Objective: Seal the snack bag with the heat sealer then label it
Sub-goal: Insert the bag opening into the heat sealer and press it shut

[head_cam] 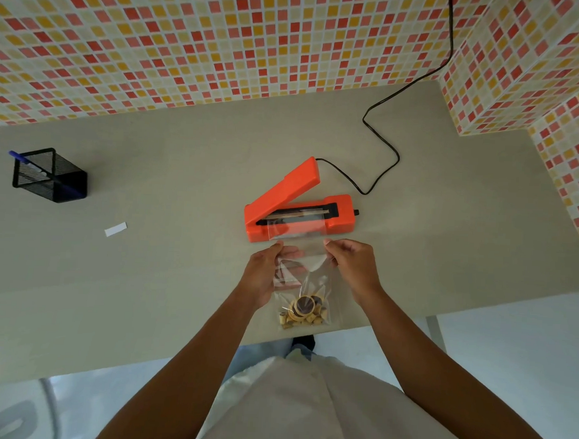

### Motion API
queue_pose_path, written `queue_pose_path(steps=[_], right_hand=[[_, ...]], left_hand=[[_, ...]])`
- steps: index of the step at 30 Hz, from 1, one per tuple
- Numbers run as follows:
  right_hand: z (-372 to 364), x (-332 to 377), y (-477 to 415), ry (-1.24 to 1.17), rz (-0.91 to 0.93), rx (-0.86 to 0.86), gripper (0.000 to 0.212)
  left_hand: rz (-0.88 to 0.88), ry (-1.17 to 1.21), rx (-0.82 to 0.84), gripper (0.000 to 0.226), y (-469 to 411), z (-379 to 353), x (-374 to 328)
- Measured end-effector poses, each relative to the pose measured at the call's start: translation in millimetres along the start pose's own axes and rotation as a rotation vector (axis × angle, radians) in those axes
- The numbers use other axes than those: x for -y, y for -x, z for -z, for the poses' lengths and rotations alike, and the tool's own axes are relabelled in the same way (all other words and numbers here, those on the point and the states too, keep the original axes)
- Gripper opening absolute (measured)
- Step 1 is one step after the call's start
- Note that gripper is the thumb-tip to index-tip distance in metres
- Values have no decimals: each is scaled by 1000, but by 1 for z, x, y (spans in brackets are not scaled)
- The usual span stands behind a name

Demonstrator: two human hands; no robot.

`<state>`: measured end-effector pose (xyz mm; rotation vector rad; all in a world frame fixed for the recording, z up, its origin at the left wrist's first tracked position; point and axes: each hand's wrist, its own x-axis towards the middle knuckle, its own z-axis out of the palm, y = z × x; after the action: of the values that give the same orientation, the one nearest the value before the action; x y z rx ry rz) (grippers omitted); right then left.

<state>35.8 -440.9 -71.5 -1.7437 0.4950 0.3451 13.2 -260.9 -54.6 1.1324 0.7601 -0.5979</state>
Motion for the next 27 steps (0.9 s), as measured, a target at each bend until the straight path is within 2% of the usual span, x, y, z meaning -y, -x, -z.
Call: queue_pose_path(steps=[21,27], right_hand=[[0,0,1,-5,-20,4,34],[0,13,2,114,52,-124,35]], left_hand=[[-10,7,2,40,-6,3,5],[-7,28,14,40,-5,2,4]])
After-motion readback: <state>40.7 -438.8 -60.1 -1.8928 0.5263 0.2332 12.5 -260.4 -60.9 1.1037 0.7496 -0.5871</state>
